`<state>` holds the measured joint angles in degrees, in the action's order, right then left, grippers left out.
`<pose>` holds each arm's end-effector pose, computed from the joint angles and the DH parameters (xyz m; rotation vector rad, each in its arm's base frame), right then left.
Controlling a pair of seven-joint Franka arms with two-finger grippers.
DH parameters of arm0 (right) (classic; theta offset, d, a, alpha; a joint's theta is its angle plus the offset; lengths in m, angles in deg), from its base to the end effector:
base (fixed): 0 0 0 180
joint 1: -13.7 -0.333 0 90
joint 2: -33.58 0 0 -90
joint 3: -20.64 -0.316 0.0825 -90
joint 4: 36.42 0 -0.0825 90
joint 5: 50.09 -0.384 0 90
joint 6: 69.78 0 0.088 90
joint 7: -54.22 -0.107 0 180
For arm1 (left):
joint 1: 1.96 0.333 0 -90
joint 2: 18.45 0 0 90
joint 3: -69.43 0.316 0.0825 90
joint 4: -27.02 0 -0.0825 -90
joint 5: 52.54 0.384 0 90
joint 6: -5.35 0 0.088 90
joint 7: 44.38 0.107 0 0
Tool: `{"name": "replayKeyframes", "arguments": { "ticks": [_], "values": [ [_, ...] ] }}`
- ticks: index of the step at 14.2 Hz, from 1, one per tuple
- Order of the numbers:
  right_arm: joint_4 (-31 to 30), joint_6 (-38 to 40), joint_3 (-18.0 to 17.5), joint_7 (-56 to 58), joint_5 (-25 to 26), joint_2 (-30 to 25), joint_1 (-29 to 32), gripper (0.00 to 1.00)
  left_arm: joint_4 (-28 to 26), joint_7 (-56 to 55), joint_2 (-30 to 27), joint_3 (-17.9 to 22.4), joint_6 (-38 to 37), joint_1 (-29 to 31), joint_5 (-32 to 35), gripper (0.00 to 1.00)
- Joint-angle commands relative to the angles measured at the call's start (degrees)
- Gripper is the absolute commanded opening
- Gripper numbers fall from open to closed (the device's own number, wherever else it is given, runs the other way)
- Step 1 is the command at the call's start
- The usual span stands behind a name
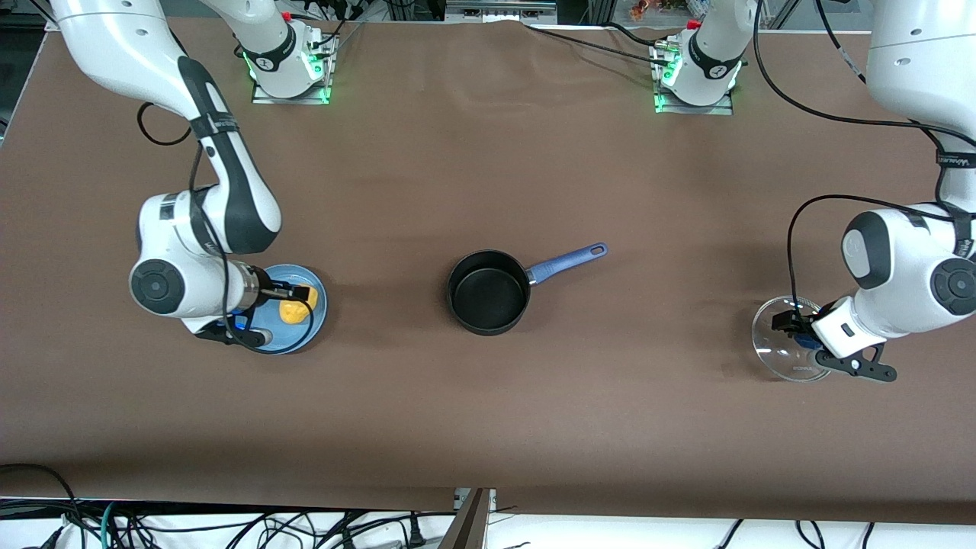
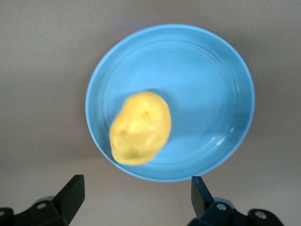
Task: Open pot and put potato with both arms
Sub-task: 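Lower the lid onto the table while the right gripper grasps the potato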
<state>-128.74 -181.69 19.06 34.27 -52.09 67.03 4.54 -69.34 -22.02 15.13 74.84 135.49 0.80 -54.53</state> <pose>0.6510 0.1238 0.2689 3.0863 -0.2792 -0.3821 0.6736 0.0888 0.2621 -3.0927 0.3748 0.0010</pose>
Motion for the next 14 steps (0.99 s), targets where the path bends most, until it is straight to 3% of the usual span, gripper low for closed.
{"name": "replayKeyframes", "arguments": {
  "ticks": [1,5,6,7,8,9,10,13,14],
  "values": [
    [-0.75,-3.74,-0.1,-2.02,-0.81,1.52,0.19,1.0,-5.4,2.69,-1.51,0.3,4.59,0.32,-1.44,0.55],
    [-5.58,-12.0,-0.01,-2.11,-0.81,1.87,0.37,1.0,-5.59,2.78,0.87,0.56,4.77,0.75,-1.44,0.57],
    [-5.76,-13.06,-0.01,-2.02,-0.81,2.05,0.37,1.0,-5.59,2.78,1.13,0.56,4.77,0.93,-1.7,0.63],
    [-5.76,-13.16,-0.01,-2.02,-0.81,2.49,0.46,1.0,-5.41,2.78,1.4,0.56,4.77,1.02,-3.1,0.86],
    [-5.76,-13.16,-0.01,-2.02,-0.81,2.49,0.46,0.99,-4.98,2.86,1.31,0.65,4.6,0.93,-3.64,1.0],
    [-5.76,-13.16,-0.01,-2.02,-0.81,2.49,0.46,0.97,-4.71,2.78,1.14,0.83,4.25,0.93,-3.64,1.0],
    [-5.76,-13.16,-0.01,-2.02,-0.81,2.49,0.46,0.9,-4.54,2.6,0.79,1.0,3.9,0.93,-3.73,1.0],
    [-5.76,-12.89,-0.01,-1.94,-0.81,2.67,0.46,0.53,-0.86,1.81,-1.15,1.09,-1.17,0.32,-3.82,1.0],
    [-5.85,-12.89,-0.01,-1.41,-0.81,2.93,0.55,0.48,1.59,1.81,-1.67,1.0,-4.51,0.32,-3.82,1.0]
  ]
}}
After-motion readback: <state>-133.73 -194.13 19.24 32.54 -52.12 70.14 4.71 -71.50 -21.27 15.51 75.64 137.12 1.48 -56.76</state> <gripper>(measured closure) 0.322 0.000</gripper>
